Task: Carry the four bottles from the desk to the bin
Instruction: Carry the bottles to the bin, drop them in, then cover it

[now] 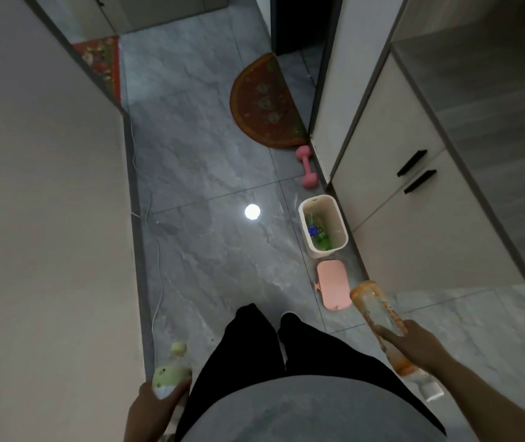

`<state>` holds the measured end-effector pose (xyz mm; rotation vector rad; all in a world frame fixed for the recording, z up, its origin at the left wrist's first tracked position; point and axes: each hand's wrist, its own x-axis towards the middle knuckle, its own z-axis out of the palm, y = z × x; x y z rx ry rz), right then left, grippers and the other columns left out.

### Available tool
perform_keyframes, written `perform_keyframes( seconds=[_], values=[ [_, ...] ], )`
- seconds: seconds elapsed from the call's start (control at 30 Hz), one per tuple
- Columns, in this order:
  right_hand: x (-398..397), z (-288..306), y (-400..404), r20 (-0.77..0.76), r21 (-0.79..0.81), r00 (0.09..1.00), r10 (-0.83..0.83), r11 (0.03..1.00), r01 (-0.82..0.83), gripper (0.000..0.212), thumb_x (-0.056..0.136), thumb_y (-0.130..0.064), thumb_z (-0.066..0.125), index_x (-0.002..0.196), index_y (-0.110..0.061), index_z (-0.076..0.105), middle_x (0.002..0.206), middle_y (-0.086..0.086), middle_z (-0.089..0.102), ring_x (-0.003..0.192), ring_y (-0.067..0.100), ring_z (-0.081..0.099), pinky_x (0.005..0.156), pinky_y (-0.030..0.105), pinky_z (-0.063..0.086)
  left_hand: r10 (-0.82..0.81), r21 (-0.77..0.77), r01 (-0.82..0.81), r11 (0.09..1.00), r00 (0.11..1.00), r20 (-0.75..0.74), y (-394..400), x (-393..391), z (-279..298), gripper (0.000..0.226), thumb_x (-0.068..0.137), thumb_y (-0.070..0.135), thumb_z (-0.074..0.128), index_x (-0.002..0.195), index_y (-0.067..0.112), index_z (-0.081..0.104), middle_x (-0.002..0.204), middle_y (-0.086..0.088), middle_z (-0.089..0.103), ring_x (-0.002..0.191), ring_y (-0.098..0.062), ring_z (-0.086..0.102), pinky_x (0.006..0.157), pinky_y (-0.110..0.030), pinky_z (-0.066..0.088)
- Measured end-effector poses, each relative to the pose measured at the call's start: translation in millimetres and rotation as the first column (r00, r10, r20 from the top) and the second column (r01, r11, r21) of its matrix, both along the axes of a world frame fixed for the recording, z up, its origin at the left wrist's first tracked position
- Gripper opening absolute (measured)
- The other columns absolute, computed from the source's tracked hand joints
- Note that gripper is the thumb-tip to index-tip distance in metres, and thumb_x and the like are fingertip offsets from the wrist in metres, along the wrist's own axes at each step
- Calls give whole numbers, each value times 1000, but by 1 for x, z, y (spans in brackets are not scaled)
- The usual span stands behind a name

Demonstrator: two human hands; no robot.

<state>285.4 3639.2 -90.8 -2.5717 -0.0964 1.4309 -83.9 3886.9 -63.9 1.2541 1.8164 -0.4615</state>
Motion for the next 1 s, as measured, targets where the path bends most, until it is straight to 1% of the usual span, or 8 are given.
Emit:
perform_keyframes(
  seconds=[0.17,0.23,0.37,0.53,0.6,0.77,0.9,1.0],
  values=[
    [4,-1,43,-19,-29,999,-32,999,32,65,80,-57,59,120,-7,50,114,16,64,97,31,64,88,39,52,-69,-67,68,995,998,-12,70,23,1,98,44,58,68,126,7,55,124,-24,58,109,-33,58,97,-37,44],
    [1,-3,56,-30,-59,997,-76,996,74,64,80,-57,59,118,-7,50,109,15,65,93,30,65,84,39,53,-122,-61,121,991,993,-3,105,35,0,94,49,59,69,126,8,55,123,-23,59,107,-33,59,94,-35,45],
    [-14,-6,75,-46,-116,982,-181,978,175,63,78,-57,61,115,-7,54,94,9,64,77,24,62,59,27,43,-209,-21,210,978,977,28,177,63,-3,77,54,59,74,110,7,63,107,-20,65,94,-32,62,78,-33,43],
    [-35,-11,88,-67,-168,966,-251,957,237,62,79,-57,60,116,-8,58,100,12,66,81,26,58,66,28,39,-422,42,421,906,905,42,248,119,-11,48,67,50,75,93,12,62,97,-14,68,83,-29,62,70,-34,44],
    [-37,-12,93,-75,-175,948,-310,940,293,56,78,-56,63,110,-10,64,91,10,67,80,27,63,64,28,41,-474,46,472,881,879,59,267,145,-16,49,68,52,74,95,13,60,96,-11,67,86,-29,62,70,-34,44],
    [-20,-26,110,-115,-177,914,-390,913,368,60,77,-55,64,112,-7,62,102,15,70,88,30,67,75,30,51,-600,56,598,800,799,44,297,210,-25,50,68,50,75,98,16,55,91,-4,60,80,-24,54,65,-31,39],
    [17,-34,139,-83,-150,913,-399,911,385,59,81,-55,59,115,-7,56,91,7,64,72,21,62,54,23,43,-668,52,666,744,741,66,311,260,-31,44,68,45,76,88,16,51,83,-2,59,77,-23,55,63,-31,39],
    [51,-43,161,-49,-108,918,-394,916,387,58,81,-56,58,114,-8,57,97,12,68,83,27,66,67,29,47,-725,11,725,688,687,57,324,296,-37,50,70,46,75,95,14,46,91,-6,58,82,-25,55,68,-32,41]
  ],
)
